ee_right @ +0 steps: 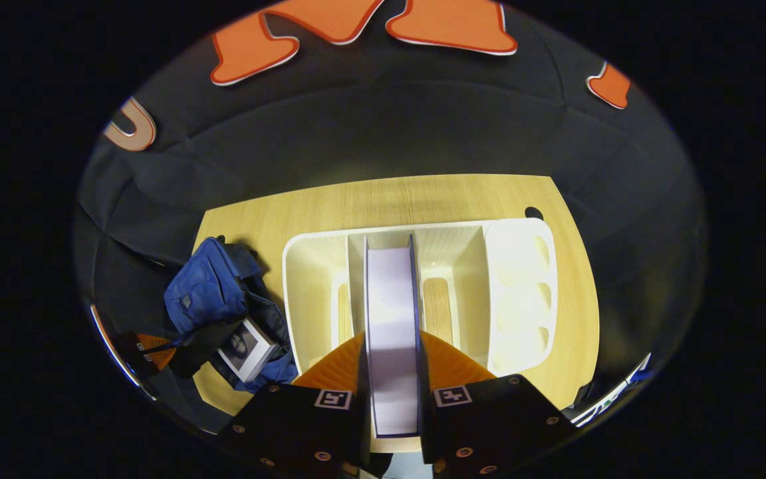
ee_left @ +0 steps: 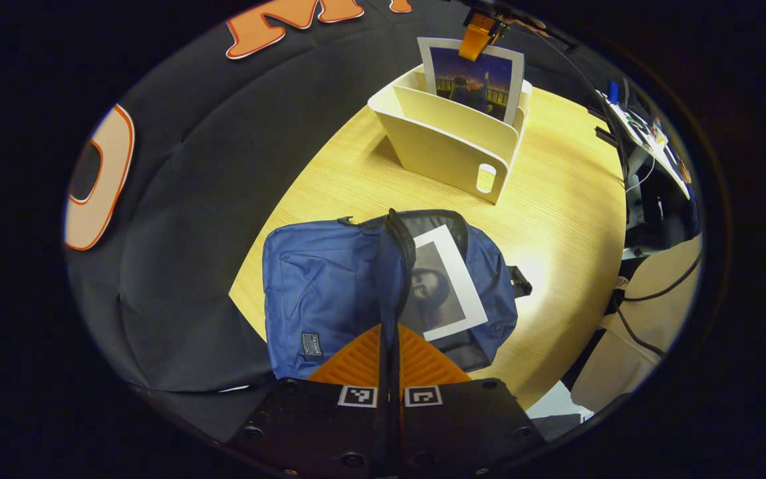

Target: Open the schoolbag, grab two books from the bookshelf and put them into the schoolbag.

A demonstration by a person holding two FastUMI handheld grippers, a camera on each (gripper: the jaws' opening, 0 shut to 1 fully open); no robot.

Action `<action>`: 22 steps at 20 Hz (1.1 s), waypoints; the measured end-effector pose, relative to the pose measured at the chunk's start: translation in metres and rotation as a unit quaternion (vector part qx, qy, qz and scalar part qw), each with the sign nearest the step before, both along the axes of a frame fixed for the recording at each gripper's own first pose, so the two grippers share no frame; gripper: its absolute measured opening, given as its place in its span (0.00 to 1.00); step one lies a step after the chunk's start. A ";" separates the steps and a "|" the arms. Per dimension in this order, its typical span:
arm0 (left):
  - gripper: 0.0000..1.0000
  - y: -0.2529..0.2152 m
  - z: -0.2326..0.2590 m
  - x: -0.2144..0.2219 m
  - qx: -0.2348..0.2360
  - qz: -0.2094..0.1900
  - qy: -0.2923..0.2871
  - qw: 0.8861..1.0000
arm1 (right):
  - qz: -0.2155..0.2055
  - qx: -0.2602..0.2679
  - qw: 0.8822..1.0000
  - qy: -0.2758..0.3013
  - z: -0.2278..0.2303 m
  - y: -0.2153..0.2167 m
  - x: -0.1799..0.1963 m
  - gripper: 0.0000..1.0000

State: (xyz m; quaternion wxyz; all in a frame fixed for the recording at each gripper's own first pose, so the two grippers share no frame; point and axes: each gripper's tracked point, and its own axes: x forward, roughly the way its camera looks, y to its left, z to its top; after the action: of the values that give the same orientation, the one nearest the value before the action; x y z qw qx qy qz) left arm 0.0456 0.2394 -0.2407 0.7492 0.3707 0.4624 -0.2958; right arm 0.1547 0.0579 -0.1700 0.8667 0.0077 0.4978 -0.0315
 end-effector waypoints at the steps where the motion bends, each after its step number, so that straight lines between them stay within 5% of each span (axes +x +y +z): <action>1: 0.01 0.000 0.001 0.000 0.000 0.001 -0.002 1.000 | -0.004 0.005 1.000 -0.009 0.009 -0.003 -0.004 0.30; 8: 0.01 0.003 0.004 0.001 0.000 0.008 -0.013 1.000 | -0.017 0.077 0.993 -0.088 0.081 -0.003 -0.049 0.30; 12: 0.01 0.006 0.009 0.004 0.007 0.008 -0.029 1.000 | -0.029 0.164 0.977 -0.134 0.107 0.011 -0.078 0.30; 17: 0.01 0.005 0.019 0.007 0.020 -0.008 -0.047 0.999 | -0.024 0.274 0.953 -0.126 0.064 0.054 -0.111 0.30; 22: 0.01 0.003 0.026 0.008 0.035 -0.021 -0.055 0.998 | -0.044 0.387 0.914 -0.112 0.011 0.093 -0.125 0.29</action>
State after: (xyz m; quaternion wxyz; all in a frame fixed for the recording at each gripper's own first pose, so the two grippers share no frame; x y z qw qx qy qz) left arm 0.0538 0.2429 -0.2144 0.7535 0.4221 0.4232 -0.2738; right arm 0.0301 0.1505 -0.1589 0.8436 0.3678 0.3701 0.1263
